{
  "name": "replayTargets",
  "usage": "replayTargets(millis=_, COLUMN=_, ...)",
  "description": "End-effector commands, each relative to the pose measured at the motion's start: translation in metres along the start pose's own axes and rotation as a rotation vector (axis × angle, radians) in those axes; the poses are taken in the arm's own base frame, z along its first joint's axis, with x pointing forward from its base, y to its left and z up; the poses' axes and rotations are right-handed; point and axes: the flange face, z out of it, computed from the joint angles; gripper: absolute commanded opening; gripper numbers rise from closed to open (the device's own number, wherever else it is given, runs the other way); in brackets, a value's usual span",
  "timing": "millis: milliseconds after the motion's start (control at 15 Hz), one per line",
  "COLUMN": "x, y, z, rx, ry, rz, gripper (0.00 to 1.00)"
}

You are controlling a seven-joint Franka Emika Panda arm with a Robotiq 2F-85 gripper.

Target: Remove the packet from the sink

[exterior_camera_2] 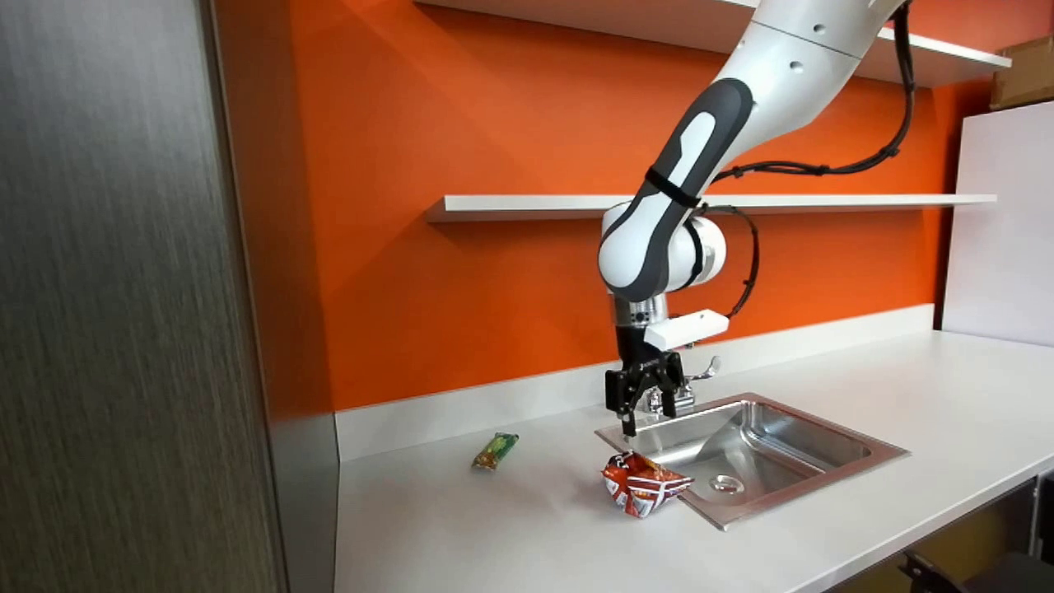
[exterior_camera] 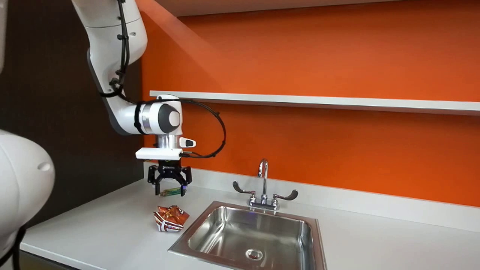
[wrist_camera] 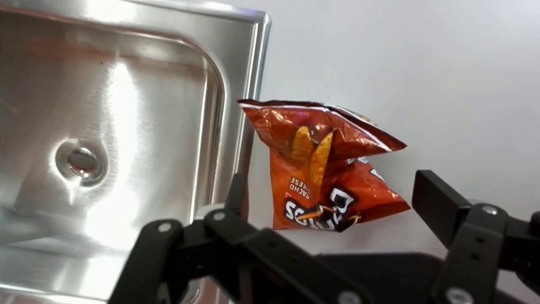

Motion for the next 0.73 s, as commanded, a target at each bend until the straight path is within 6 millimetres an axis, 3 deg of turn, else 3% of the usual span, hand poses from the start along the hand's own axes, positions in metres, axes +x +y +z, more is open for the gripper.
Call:
replayTargets(millis=0, x=-0.04, y=0.011, z=-0.024, rx=0.041, ry=0.043, rz=0.129, gripper=1.0)
replayTargets(millis=400, x=-0.088, y=0.026, z=-0.035, rx=0.076, ry=0.05, rz=0.235, gripper=1.0)
replayTargets(millis=467, x=-0.067, y=0.025, z=-0.028, rx=0.066, ry=0.035, rz=0.188, gripper=1.0)
replayTargets(millis=667, x=-0.081, y=0.026, z=-0.03, rx=0.069, ry=0.037, rz=0.201, gripper=1.0)
